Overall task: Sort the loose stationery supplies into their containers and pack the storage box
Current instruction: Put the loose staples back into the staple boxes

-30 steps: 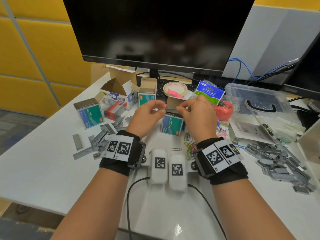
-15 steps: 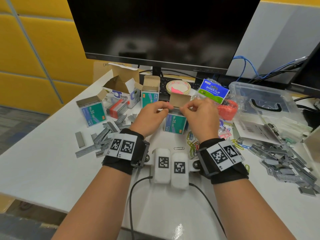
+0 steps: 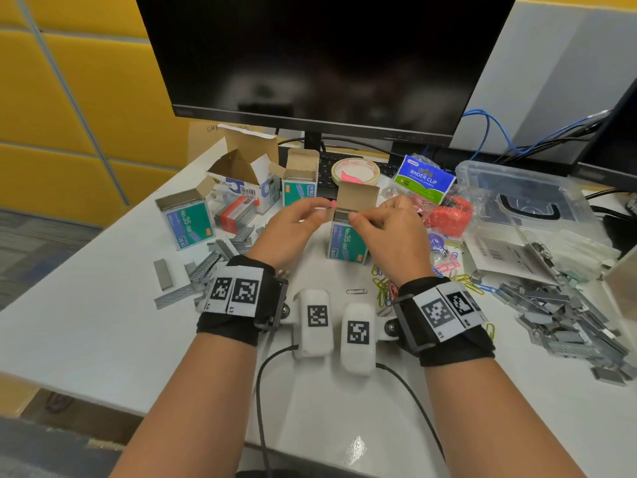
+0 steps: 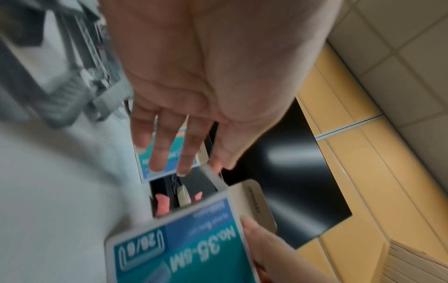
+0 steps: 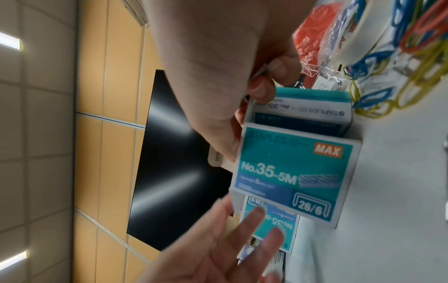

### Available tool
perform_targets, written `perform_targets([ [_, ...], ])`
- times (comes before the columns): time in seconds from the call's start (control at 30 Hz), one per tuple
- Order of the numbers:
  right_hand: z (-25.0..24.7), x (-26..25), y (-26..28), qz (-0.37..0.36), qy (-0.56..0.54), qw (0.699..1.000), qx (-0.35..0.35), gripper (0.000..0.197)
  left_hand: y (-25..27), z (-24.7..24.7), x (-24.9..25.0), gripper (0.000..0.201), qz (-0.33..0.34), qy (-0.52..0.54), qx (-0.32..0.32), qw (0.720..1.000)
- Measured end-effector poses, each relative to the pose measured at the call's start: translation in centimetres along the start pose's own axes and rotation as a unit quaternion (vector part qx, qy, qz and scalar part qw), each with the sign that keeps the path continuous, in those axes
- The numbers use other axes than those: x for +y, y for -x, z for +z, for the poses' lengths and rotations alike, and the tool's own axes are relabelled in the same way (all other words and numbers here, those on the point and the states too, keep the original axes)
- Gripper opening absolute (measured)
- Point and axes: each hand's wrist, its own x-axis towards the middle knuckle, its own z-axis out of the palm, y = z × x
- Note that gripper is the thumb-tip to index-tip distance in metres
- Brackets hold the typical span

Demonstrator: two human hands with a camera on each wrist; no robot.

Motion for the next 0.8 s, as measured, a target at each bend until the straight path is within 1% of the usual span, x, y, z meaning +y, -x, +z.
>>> perform_targets([
  [0.03,0.0,0.0,0.0,0.001,-0.003,1.000,0.002,0.027,0.2,-0.4,-0.1,0.026,-0.022,-0.008,0.025,0.999],
  [0.1,-0.1,-0.1,0.1,0.004,-0.008,1.000,0.001,0.027,0.3,-1.4,-0.5,0.023,-0.077,-0.058,0.066,0.993],
  [0.13,-0.1,-0.1,0.1,0.004,-0.007,1.000,0.001,0.027,0.3,-1.8,-0.7,0.020,-0.109,-0.092,0.070,0.987],
  [0.2,-0.1,-0.2,0.1,0.003,-0.005,1.000,0.002,0.027,0.4,-2.5,-1.0,0.019,-0.163,-0.146,0.056,0.974],
  [0.27,0.0,-0.2,0.1,0.003,-0.011,1.000,0.004,0.027,0.3,-2.7,-1.1,0.019,-0.182,-0.180,0.039,0.966],
  [0.33,0.0,-0.2,0.1,0.004,-0.017,1.000,0.006,0.026,0.4,-2.8,-0.9,0.019,-0.187,-0.196,0.023,0.962],
  [0.47,0.0,-0.2,0.2,0.002,-0.015,1.000,0.007,0.026,0.5,-2.7,-0.5,0.025,-0.189,-0.207,-0.006,0.960],
  [0.67,0.1,-0.1,0.2,0.001,-0.028,1.000,0.007,0.025,0.4,-2.0,-0.3,0.035,-0.156,-0.205,-0.022,0.966],
  [0.73,0.2,0.0,0.2,0.002,-0.048,0.999,0.007,0.023,0.3,-1.6,-0.4,0.041,-0.138,-0.196,-0.029,0.970],
  [0.8,0.2,0.1,0.2,-0.001,-0.076,0.997,0.019,0.021,0.2,-1.3,-0.4,0.043,-0.120,-0.192,-0.022,0.974],
])
